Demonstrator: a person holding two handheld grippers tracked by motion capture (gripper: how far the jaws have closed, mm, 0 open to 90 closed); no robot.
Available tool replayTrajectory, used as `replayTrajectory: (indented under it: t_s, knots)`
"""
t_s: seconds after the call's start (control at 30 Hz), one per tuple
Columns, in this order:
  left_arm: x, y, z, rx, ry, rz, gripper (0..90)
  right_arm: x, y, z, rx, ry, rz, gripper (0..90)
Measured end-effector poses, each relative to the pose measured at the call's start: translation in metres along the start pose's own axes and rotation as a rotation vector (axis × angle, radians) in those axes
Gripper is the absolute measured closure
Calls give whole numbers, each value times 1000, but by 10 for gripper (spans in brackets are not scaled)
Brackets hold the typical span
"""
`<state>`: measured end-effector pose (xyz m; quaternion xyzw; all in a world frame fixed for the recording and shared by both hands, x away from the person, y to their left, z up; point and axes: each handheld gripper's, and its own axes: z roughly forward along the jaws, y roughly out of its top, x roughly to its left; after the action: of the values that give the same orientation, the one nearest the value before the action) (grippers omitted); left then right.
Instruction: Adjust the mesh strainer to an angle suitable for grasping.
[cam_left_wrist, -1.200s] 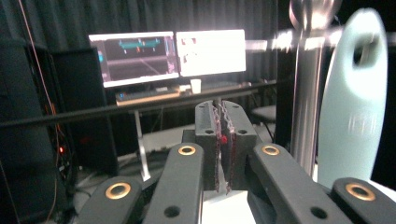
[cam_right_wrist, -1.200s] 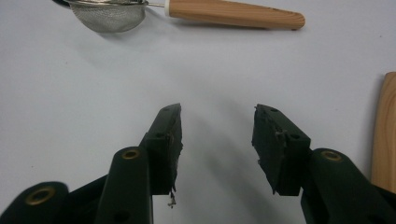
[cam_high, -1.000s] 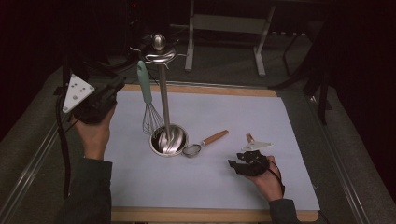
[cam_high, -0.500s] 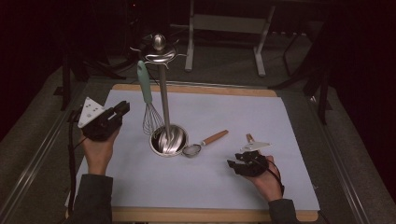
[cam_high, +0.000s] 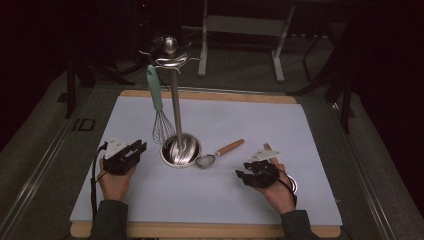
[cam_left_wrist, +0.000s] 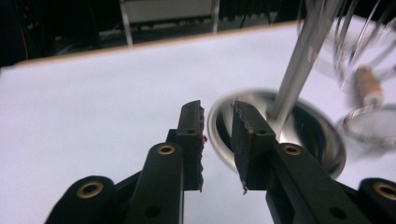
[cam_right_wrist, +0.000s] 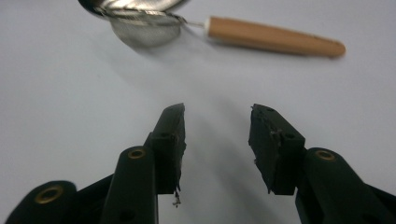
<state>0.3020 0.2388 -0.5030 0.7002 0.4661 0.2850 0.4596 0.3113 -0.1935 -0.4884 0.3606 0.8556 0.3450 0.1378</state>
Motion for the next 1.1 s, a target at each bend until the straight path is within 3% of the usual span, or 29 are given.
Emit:
replayTrajectory:
  t_s: [0.17, 0.3, 0.4, 0.73, 0.87, 1.1]
  knots:
    - [0, -17, 9, 53, 19, 19, 729, 7, 12, 10, -26, 20, 3, 557]
    - [2, -24, 14, 71, 18, -7, 724, 14, 27, 17, -45, 34, -6, 572]
    - [2, -27, 17, 94, 20, -1, 724, 20, 40, 26, -48, 30, -17, 575]
    - [2, -29, 17, 89, 17, -10, 724, 30, 78, 58, -16, 36, -29, 585]
    - [2, -30, 17, 91, 16, -8, 723, 27, 80, 68, 20, 21, 4, 585]
    - [1, -30, 18, 95, 17, -3, 722, 22, 67, 73, 40, 62, 70, 601]
